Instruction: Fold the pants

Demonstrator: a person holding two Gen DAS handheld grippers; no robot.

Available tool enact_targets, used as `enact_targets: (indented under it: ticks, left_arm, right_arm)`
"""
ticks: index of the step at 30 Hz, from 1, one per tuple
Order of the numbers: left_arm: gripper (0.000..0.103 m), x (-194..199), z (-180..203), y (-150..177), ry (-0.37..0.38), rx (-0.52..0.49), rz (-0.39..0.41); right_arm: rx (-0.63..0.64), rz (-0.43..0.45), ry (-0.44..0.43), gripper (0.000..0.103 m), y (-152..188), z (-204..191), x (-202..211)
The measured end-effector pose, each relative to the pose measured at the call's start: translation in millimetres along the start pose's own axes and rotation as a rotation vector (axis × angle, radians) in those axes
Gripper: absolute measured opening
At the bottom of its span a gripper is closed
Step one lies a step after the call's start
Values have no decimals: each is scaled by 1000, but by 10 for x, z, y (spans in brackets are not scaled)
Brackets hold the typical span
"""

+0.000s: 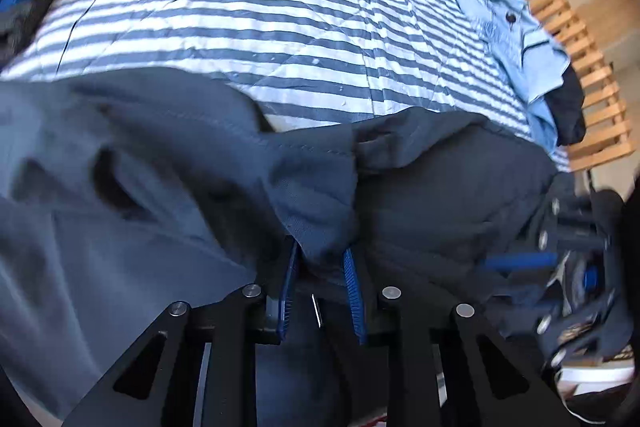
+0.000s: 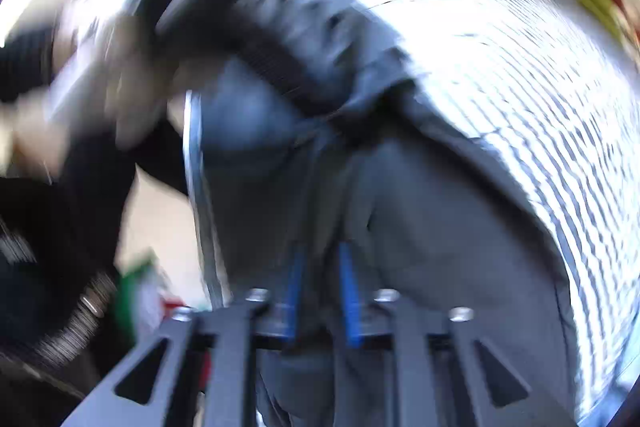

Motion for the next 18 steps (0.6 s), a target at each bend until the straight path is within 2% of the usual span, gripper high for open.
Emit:
enact_targets:
  ticks: [2,4,9,10,11,13,14,15,17,18]
  left_arm:
    - [22,26,-19,62,9,-2,15]
    - [21,31,-7,120,-19,-31,21]
    - [21,63,-58,197,7,-42,25]
    - [21,60,-78,214,13,-40,24]
    - [21,52,-83,227,13,-42,20]
    - [21,90,-94,265,13,-61,21]
    - [22,120,-93,285,12,-70,23]
    - [29,172,-99,301,18,-76,31]
    - [37,345,-169,309,7,-80,78]
    - [37,435,-232,305,-24,-82,109]
  right_arm:
    - [-83,17,-50,25,-179,178,55]
    - [-111,1,-78,24,-328,263,-14]
    - [-133,-97,-160,15,-649,370,-449]
    - [-142,-94,-162,12,-714,422,-492]
    - [-171,-74,-122,7,-802,555,-511]
    - [-282,-5,-62,7,-930,887,-437]
    - [-327,22,-64,7,-958,1011,-373]
    - [-347,39,-81,7,-970,1077,-314]
    - [-318,35,-90,7,-961,1054,-245]
    - [-283,9,-111,7,-942,974,-263]
Point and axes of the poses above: each gripper's, at about its wrist camera, not at the fingertips, and x roughly against the way its jaws point, z to its right, y to its underside, the point moved 7 cm from there along -x, roughly the way its jaws point, and after that the axes turned 12 degrees about -z, right-handed, at the moved point
